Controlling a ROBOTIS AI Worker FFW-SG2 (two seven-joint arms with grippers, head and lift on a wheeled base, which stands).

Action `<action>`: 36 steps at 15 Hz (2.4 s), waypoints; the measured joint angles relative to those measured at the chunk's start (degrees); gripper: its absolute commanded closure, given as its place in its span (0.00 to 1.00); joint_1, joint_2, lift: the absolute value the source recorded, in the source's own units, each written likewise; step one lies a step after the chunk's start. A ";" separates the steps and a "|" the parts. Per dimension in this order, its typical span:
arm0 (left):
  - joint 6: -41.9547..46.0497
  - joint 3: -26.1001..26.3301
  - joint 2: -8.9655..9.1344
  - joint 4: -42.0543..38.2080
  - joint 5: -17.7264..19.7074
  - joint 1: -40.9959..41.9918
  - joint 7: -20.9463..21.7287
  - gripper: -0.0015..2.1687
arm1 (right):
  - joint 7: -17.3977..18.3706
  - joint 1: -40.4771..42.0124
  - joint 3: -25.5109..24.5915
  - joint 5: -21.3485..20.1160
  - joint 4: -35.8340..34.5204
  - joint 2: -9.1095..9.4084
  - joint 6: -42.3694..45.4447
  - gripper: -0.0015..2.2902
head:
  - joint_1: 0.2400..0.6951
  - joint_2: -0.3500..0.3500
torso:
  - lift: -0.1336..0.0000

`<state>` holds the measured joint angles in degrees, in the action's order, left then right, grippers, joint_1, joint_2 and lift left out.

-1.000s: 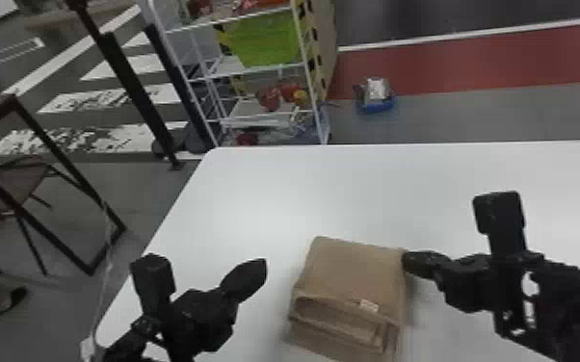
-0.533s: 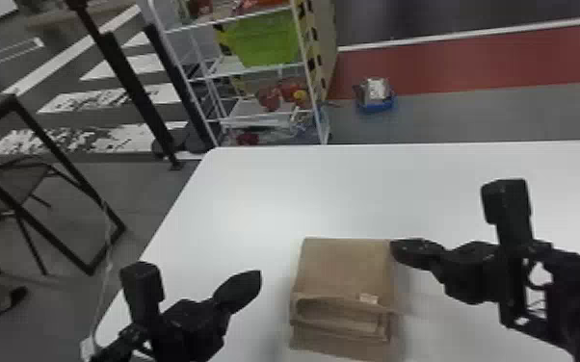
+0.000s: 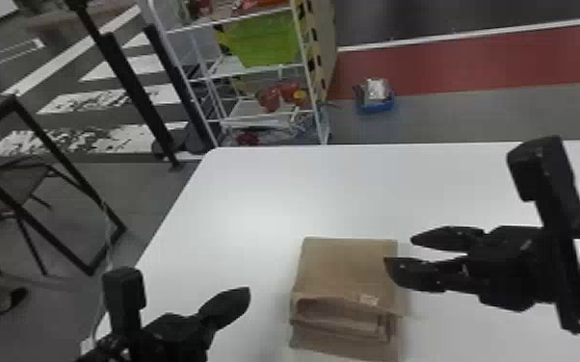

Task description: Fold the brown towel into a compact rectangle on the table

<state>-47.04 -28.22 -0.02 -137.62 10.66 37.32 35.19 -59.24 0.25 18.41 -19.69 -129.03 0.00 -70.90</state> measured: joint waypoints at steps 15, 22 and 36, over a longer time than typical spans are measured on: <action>-13.24 -1.78 0.02 -6.27 -0.81 2.84 2.78 0.83 | -18.90 -12.77 19.03 -22.41 20.33 -2.10 27.47 0.07 | 1.00 1.00 | 0.08; -17.77 -1.13 0.02 -6.52 2.43 2.53 6.57 0.83 | -18.90 -14.17 22.45 -25.51 23.76 -1.58 30.57 0.09 | 1.00 1.00 | 0.08; -14.99 4.75 0.02 1.65 3.15 -1.53 8.58 0.83 | -18.90 -14.66 23.59 -25.39 26.69 -0.95 29.49 0.11 | 1.00 1.00 | 0.08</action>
<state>-62.03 -23.48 0.00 -135.97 13.81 35.80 43.77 -78.13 -14.42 42.00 -45.09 -102.34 -0.95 -41.40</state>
